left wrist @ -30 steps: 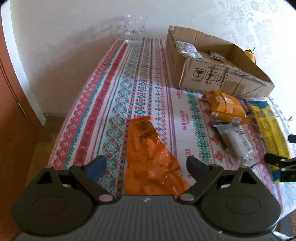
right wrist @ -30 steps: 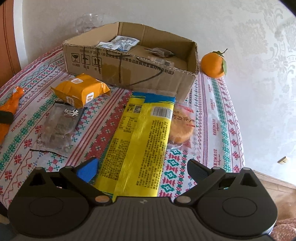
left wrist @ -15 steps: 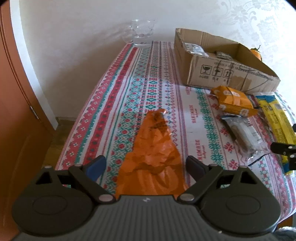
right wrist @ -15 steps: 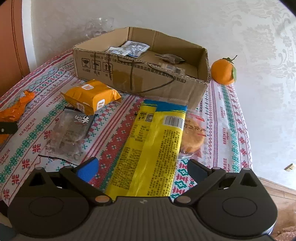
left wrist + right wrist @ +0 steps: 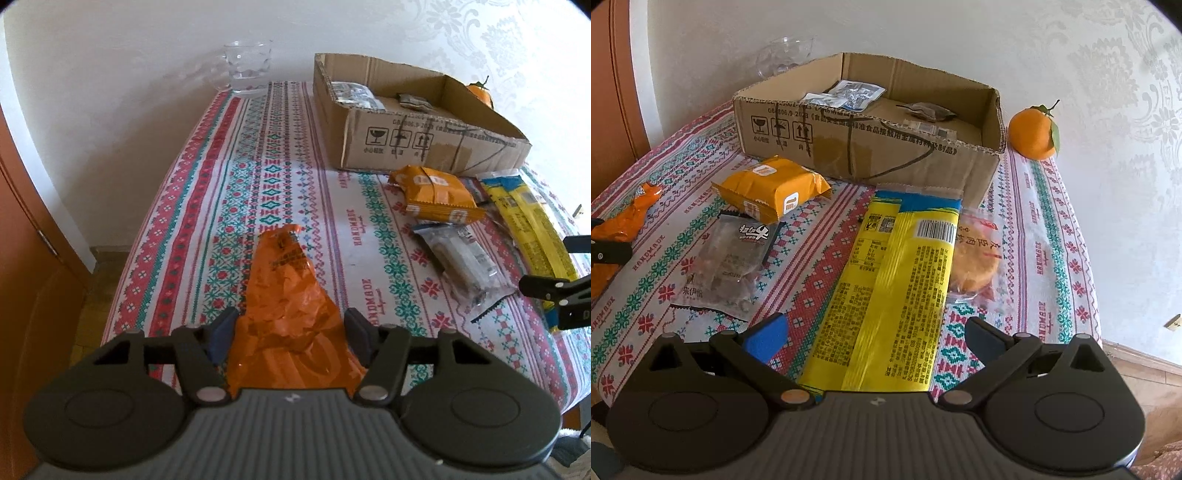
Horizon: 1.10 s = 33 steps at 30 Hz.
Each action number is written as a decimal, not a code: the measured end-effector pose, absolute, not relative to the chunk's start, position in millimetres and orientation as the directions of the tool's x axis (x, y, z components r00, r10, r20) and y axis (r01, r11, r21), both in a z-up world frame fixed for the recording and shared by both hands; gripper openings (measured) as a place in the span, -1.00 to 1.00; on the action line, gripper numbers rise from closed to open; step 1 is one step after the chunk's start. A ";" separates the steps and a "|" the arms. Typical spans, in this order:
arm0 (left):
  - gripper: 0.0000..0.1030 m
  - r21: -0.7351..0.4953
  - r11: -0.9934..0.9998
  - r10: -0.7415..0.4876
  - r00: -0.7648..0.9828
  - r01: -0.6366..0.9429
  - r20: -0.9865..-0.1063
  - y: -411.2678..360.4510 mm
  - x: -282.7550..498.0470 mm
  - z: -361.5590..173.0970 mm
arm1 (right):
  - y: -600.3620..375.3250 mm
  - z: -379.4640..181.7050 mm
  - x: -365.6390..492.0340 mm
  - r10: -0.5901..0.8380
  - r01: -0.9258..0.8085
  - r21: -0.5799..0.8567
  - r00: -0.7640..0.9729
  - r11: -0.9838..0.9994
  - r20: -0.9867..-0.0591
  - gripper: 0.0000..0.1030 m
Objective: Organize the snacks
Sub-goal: 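Close the left gripper on the orange bag while the right closes on the yellow packet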
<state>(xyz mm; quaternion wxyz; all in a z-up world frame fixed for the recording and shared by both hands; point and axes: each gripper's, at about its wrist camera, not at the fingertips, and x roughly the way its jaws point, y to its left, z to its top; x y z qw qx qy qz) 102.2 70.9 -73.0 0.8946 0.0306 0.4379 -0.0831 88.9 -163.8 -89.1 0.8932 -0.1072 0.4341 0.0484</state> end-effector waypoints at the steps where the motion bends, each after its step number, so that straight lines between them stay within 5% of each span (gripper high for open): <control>1: 0.20 -0.026 0.985 -0.127 0.602 0.173 -0.788 71.5 102.0 -72.8 | -163.6 -88.3 88.6 -0.009 -0.179 -0.152 0.620 0.972 -0.784 1.00; 11: 0.20 -0.073 0.981 -0.169 0.603 0.180 -0.779 74.3 101.9 -72.0 | -158.8 -84.5 97.2 -0.027 -0.163 -0.171 0.642 0.972 -0.767 1.00; 15: 0.20 -0.075 0.980 -0.173 0.608 0.183 -0.775 74.2 102.7 -72.3 | -152.9 -89.1 108.3 -0.074 -0.145 -0.218 0.647 0.965 -0.759 0.77; 28: 0.22 -0.020 0.977 -0.151 0.618 0.213 -0.772 66.4 105.6 -74.6 | -146.8 -88.1 123.6 -0.119 -0.117 -0.258 0.662 0.959 -0.740 0.57; 33: 0.21 -0.029 0.976 -0.159 0.613 0.217 -0.774 67.7 106.8 -73.5 | -149.6 -83.9 123.2 -0.106 -0.111 -0.240 0.670 0.964 -0.734 0.28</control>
